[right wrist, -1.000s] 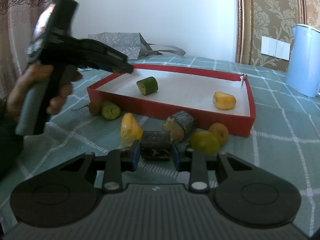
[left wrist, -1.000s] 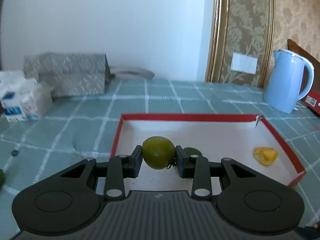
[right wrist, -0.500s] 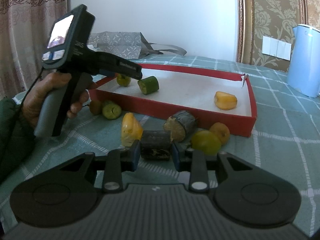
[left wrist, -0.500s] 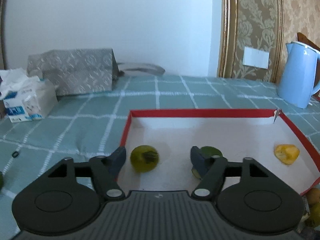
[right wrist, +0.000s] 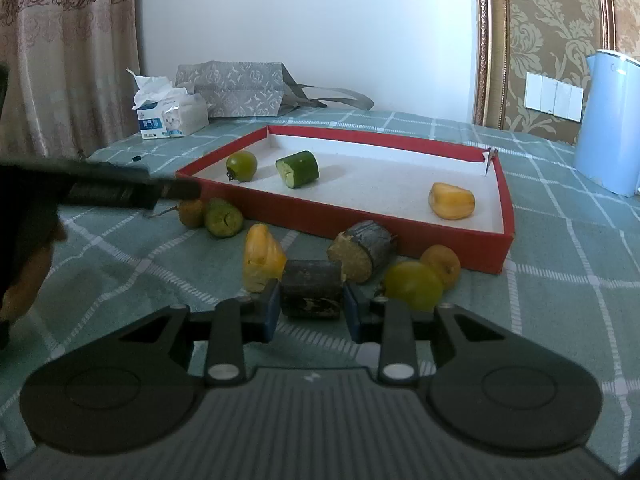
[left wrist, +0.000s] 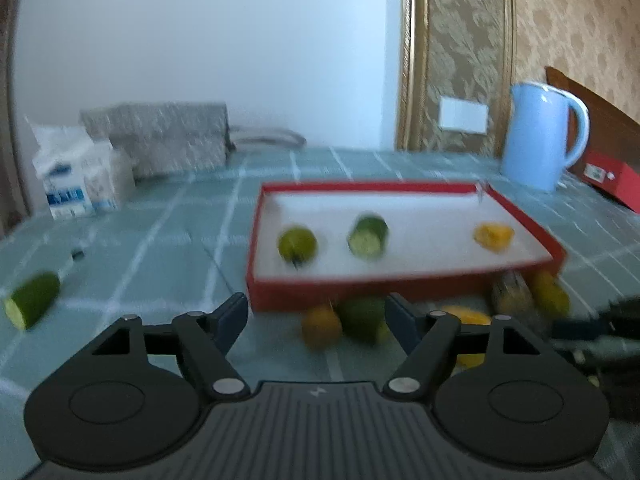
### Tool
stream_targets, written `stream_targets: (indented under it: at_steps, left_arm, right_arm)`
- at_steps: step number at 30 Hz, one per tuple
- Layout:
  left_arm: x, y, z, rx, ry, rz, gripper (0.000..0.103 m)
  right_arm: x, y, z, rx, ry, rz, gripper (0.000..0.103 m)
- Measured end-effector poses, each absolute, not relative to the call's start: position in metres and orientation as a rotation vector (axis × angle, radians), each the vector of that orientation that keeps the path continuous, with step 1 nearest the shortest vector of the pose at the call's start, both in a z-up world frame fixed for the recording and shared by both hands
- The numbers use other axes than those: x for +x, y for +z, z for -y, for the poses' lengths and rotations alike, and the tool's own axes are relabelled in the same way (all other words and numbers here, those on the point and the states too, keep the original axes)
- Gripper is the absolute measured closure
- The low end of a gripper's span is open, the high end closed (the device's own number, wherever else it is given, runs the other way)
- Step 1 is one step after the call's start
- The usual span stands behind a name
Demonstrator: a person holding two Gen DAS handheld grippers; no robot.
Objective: Organize fruits
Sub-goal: 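Open the left tool to release the lime and withdraw it, then lower the dark sugarcane piece into the tray and open the right tool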
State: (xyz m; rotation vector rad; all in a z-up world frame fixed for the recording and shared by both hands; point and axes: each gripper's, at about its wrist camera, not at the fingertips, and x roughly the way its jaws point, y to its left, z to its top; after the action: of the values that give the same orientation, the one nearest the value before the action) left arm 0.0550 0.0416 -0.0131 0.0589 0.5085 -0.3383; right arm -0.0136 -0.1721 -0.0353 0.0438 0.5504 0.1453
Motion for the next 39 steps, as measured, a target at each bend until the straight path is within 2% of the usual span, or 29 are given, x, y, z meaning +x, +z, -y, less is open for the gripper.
stream_targets:
  at_steps: [6,11,12,13,27,39]
  left_arm:
    - [0.067,-0.033,-0.040,0.089,-0.306,-0.627,0.027]
    - [0.070,-0.039,-0.041,0.108,-0.266,-0.633,0.014]
    - [0.071,-0.039,-0.042,0.101,-0.266,-0.641,0.003]
    - [0.072,-0.040,-0.041,0.108,-0.265,-0.653,0.000]
    - [0.071,-0.040,-0.041,0.109,-0.263,-0.653,0.000]
    - [0.071,-0.040,-0.041,0.109,-0.263,-0.653,0.000]
  right_arm:
    - [-0.014,-0.035,0.172,0.043,0.145,-0.550,0.072]
    - [-0.013,-0.036,0.172,0.040,0.144,-0.550,0.072]
    - [-0.013,-0.035,0.171,0.039,0.143,-0.550,0.072]
    - [-0.014,-0.035,0.171,0.036,0.142,-0.550,0.072]
    - [-0.021,-0.030,0.169,0.005,0.108,-0.532,0.072]
    - [-0.011,0.012,0.177,-0.114,0.046,-0.422,0.072]
